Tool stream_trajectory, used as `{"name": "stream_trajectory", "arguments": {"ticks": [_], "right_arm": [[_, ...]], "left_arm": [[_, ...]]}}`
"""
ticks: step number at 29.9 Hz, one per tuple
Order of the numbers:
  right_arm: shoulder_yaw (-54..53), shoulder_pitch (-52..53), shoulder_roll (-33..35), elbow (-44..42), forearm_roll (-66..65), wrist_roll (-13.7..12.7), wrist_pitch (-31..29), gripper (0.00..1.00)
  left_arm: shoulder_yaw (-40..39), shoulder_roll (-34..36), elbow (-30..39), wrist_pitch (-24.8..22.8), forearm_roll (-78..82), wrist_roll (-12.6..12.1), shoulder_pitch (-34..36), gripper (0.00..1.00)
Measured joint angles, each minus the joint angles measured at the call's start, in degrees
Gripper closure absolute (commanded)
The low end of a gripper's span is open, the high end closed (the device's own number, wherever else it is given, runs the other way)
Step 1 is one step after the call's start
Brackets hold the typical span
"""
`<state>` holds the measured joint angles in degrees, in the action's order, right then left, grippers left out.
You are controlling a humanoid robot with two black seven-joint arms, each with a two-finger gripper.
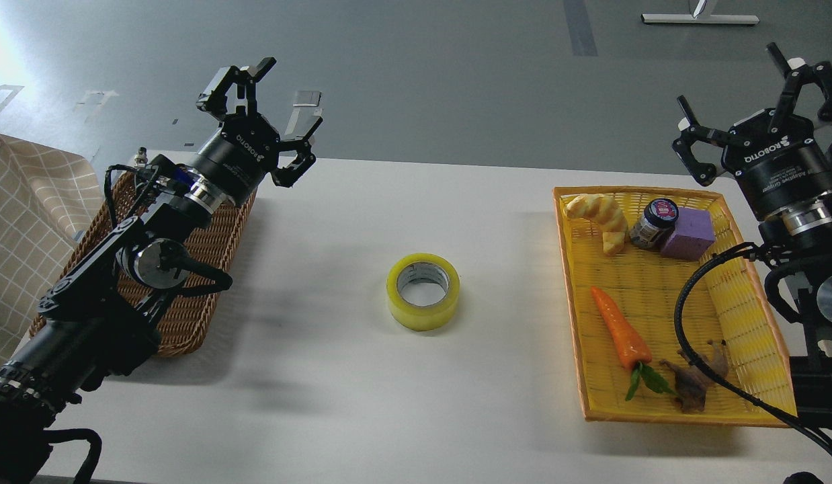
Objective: Place and transfer tape with both arms
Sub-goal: 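Open the right gripper and withdraw it back above the tray, then reach the left gripper toward the tape roll and grasp its rim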
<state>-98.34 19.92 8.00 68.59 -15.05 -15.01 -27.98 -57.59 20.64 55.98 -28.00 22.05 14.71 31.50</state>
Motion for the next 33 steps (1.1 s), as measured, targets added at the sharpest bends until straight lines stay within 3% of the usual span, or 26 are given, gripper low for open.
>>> {"name": "stream_trajectory", "arguments": {"ticks": [6,13,22,29,33], "right_arm": [[0.2,-2.7,0.0,2.0,1.9,-0.5,0.0,0.00],[0.0,-3.3,2.1,3.6,1.8,-0.5,0.0,0.00],[0.1,-4.0,6.5,3.4,2.0,-1.2,0.0,0.00],[0.1,-3.9,9.1,3.2,2.0,-1.3,0.0,0.00],[0.1,-4.0,10.1,3.2,2.0,-1.3,0.0,0.00]], "left_arm": [[0.2,0.2,0.5,0.0,2.3,0.0,0.0,0.00],[0.1,0.3,4.6,1.2,20.6,2.2,-0.5,0.00],[2.6,-0.3,15.1,17.2,57.0,2.7,-1.0,0.00],[15.5,0.1,15.8,28.2,79.4,5.7,1.4,0.00],[21.5,0.1,14.9,30.5,88.9,5.8,2.9,0.00]]}}
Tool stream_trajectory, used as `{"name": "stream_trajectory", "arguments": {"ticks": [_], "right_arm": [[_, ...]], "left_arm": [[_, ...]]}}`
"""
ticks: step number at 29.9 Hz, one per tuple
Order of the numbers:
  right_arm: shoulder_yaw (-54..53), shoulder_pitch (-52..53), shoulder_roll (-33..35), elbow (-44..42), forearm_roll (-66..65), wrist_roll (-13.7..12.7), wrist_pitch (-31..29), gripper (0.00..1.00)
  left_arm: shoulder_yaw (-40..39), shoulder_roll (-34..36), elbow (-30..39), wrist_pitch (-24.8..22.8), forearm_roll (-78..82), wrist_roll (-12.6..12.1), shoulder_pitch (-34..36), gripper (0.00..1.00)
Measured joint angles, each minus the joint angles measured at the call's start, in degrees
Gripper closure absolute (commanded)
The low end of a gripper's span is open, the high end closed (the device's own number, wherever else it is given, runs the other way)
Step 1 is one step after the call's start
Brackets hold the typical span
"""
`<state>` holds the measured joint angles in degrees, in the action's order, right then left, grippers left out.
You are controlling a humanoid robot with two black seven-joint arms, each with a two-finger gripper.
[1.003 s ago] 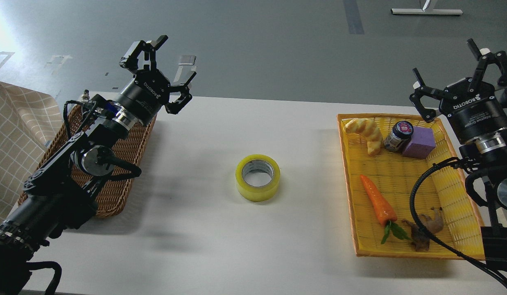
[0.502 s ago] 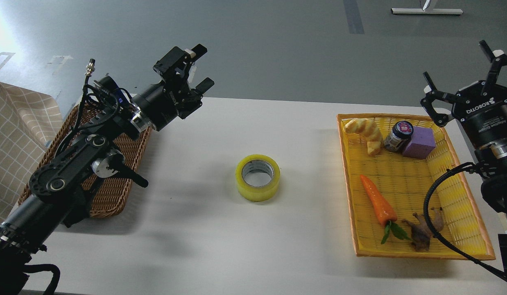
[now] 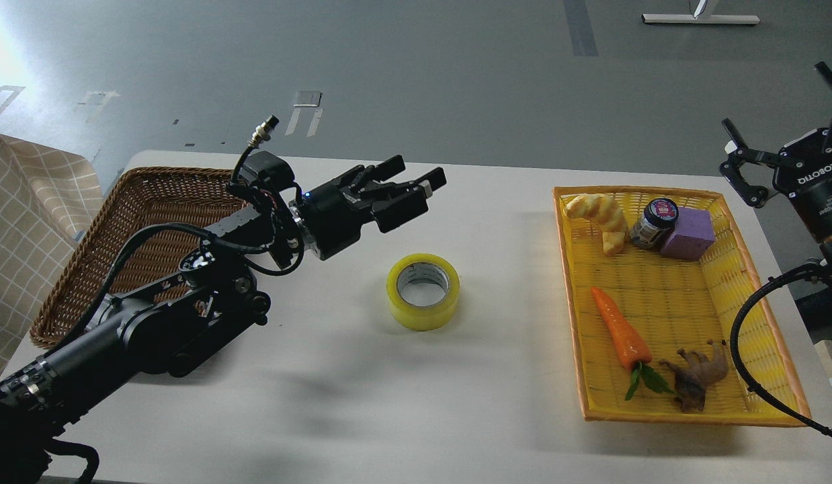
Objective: Place and transfer tape with both arms
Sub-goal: 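Reach the left gripper toward the tape roll and grasp its rim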
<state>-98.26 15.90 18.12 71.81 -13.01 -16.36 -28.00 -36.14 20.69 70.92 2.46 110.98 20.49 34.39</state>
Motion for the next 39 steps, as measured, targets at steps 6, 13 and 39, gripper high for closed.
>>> {"name": "stream_trajectory", "arguments": {"ticks": [6,13,39], "right_arm": [[0.1,-0.9,0.2,0.0,0.0,0.0,0.0,0.00],[0.1,-1.6,0.2,0.0,-0.1,0.0,0.0,0.00],[0.3,-2.3,0.2,0.0,-0.2,0.0,0.0,0.00]], "left_arm": [[6.5,0.8,-3.8,0.1,5.5,-0.2,4.7,0.00],[19.2,1.8,-9.6,-0.9,5.5,-1.3,12.9,0.00],[21.8,-1.3,-15.6,-7.2,5.3,-1.5,13.0,0.12]]}}
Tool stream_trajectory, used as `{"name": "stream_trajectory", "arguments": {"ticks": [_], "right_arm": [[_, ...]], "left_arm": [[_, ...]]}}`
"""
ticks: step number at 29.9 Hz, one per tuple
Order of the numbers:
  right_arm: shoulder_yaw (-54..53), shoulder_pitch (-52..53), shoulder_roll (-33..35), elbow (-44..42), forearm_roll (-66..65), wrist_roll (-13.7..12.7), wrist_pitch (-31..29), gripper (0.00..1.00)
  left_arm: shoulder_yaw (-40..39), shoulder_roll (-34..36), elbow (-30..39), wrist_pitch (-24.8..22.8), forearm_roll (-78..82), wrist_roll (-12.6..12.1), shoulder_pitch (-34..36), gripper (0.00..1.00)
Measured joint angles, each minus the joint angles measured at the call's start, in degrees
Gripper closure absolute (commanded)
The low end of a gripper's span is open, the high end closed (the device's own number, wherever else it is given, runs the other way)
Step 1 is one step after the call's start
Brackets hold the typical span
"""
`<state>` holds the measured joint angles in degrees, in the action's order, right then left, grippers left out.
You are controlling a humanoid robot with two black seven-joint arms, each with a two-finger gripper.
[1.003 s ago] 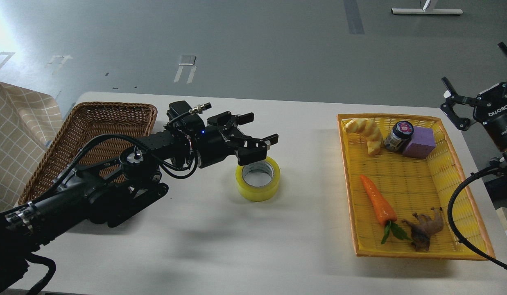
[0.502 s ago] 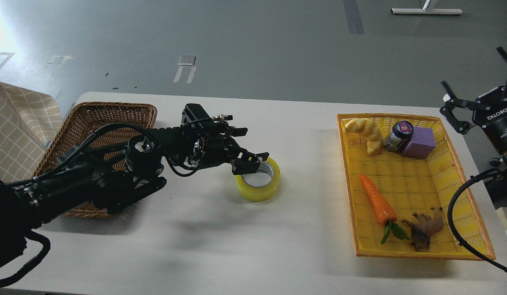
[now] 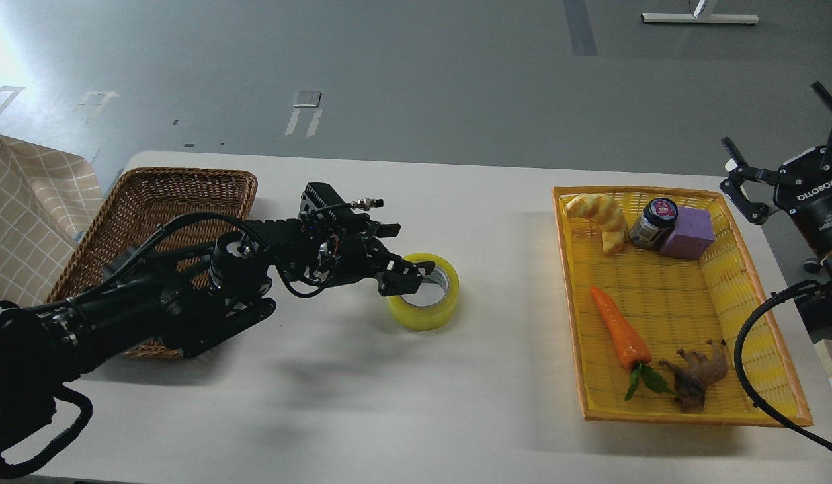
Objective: Place and transfer tape with both arms
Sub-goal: 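Reach the left gripper toward the tape roll and grasp its rim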
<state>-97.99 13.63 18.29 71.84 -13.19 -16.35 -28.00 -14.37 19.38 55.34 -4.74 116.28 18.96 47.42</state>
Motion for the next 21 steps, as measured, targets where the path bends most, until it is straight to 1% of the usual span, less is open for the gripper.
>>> {"name": "stream_trajectory", "arguments": {"ticks": [7,14,16,19,21], "right_arm": [[0.0,-0.2,0.0,0.0,0.0,0.0,0.0,0.00],[0.0,-0.5,-0.2,0.0,0.0,0.1,0.0,0.00],[0.0,-0.6,-0.2,0.0,0.0,0.1,0.0,0.00],[0.0,-0.6,-0.2,0.0,0.0,0.1,0.0,0.00],[0.0,-0.6,-0.3,0.0,0.0,0.1,0.0,0.00]], "left_arm": [[2.9,-0.4,-1.0,0.0,-0.3,0.0,0.0,0.14],[3.0,-1.7,-4.1,0.0,-0.3,0.0,0.0,0.21],[3.0,-2.2,-5.0,0.0,-0.3,-0.1,0.0,0.25],[3.1,-2.8,-6.4,0.0,-0.4,-0.1,0.0,0.35],[3.2,-3.0,-6.8,0.0,-0.3,-0.1,0.0,0.47]]}}
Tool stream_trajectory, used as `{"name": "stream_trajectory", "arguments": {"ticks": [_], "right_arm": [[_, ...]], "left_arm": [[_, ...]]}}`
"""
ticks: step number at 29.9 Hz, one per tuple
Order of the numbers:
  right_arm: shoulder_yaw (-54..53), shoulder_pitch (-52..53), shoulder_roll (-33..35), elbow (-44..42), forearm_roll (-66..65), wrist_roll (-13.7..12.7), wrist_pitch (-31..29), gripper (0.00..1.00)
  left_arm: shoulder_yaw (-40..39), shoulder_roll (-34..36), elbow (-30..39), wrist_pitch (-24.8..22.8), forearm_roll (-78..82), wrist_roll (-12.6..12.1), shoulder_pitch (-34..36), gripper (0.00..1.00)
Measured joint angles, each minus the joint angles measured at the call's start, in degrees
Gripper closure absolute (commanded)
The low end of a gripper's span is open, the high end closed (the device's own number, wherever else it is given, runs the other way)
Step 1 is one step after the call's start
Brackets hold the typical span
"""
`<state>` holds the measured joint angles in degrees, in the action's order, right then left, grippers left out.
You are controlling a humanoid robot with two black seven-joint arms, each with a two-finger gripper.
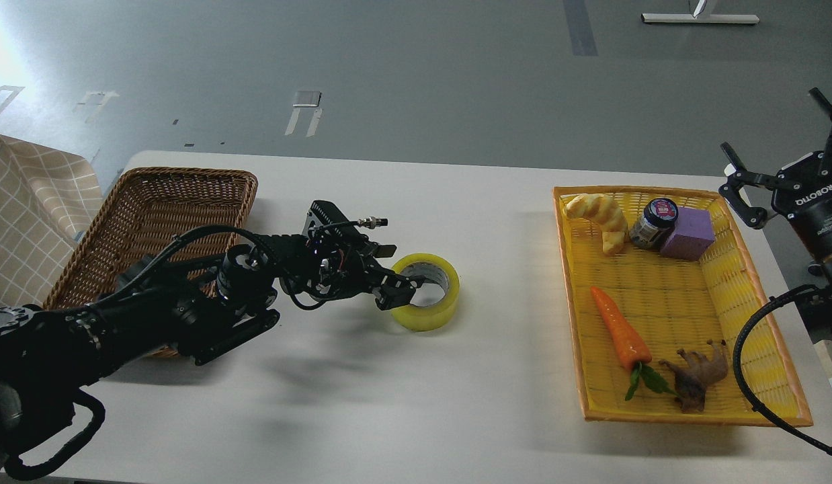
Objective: Place and transfer tape with both arms
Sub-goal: 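Reach the left gripper toward the tape roll and grasp its rim, then lift the tape roll with the left gripper and lower it into the basket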
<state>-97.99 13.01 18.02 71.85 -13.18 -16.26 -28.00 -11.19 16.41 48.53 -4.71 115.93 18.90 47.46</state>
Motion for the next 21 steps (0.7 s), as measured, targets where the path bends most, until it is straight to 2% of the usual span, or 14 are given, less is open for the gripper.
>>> {"name": "stream_trajectory", "arguments": {"ticks": [1,3,4,5,16,21], "right_arm": [[0.0,0.0,0.0,0.0,0.0,0.0,0.0,0.00],[0.0,0.0,-0.1,0.0,0.0,0.0,0.0,0.00],[0.0,-0.1,-0.1,0.0,0.0,0.0,0.0,0.00],[0.0,-0.1,-0.2,0.0,0.0,0.0,0.0,0.00],[0.0,-0.1,-0.3,0.0,0.0,0.0,0.0,0.00],[0.0,-0.1,-0.4,0.0,0.0,0.0,0.0,0.00]], "left_arm": [[0.1,0.0,-0.2,0.0,0.0,0.0,0.0,0.52],[0.2,0.0,-0.3,0.1,0.0,0.3,0.0,0.84],[0.3,-0.1,-0.3,0.1,0.0,0.3,0.0,0.84],[0.3,-0.1,-0.4,0.1,0.0,0.4,0.0,1.00],[1.9,0.1,-0.7,0.2,0.3,0.7,1.3,1.00],[1.6,2.1,0.3,0.4,0.1,1.3,5.2,1.00]]}}
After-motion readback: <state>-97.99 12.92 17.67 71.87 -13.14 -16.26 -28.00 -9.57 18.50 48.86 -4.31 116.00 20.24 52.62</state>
